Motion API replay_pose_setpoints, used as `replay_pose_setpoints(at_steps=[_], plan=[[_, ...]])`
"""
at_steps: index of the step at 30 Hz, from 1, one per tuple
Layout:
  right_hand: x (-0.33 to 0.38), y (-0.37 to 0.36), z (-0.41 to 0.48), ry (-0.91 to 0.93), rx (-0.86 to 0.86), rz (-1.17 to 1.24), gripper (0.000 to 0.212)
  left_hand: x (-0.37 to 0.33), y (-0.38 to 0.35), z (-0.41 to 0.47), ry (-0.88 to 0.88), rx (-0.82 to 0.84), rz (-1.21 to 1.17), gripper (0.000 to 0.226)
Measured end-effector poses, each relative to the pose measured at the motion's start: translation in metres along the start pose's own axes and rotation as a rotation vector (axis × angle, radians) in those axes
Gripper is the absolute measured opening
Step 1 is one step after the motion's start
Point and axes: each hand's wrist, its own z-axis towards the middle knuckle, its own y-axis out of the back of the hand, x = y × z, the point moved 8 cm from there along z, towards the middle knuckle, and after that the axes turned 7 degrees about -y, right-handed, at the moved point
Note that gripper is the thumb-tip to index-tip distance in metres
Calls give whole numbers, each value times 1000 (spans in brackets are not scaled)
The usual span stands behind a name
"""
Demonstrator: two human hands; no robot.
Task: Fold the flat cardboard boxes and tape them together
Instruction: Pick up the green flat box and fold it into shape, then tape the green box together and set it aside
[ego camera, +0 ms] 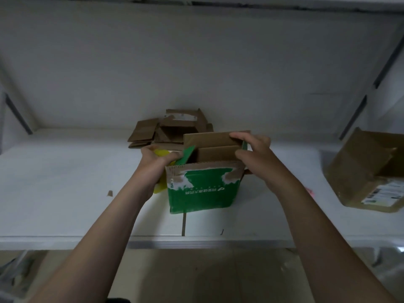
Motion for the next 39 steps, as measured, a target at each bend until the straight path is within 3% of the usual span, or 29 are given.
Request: replay_pose_setpoints(at_steps=[6, 12, 15, 17, 20, 22, 26, 29, 31, 35, 39], plan=[[5, -4, -11, 122, 56, -19, 56, -4, 3, -12, -33, -78, 53, 88], [7, -4, -20, 172, 53, 31, 44, -4, 5, -15, -51, -136, 30, 82], [0, -2, -23, 150, 22, 71, 48, 0, 4, -15, -23, -164, 64, 80], [-5, -2, -25, 156, 18, 58, 39, 2, 4, -13, -15, -179, 96, 82], [-5, 5, -25, 194, -48, 23, 19, 2, 5, -12, -13, -204, 110, 103], [-4, 10, -24, 212, -82, 8, 30, 1, 5, -12, -27, -225, 112, 105], [-6, 18, -20, 244, -196, -37, 68, 0, 6, -7, -62, -256, 78, 85], [-7, 15, -15, 227, -155, -96, 89, 0, 5, -8, -102, -280, 111, 77], [-4, 12, -17, 250, -129, -105, 77, -1, 3, -9, -130, -283, 126, 68], [-3, 13, -18, 281, -173, -131, 20, -2, 1, -8, -137, -264, 138, 62], [-6, 6, -18, 271, -141, -137, 8, -15, 4, -10, -176, -254, 130, 59]])
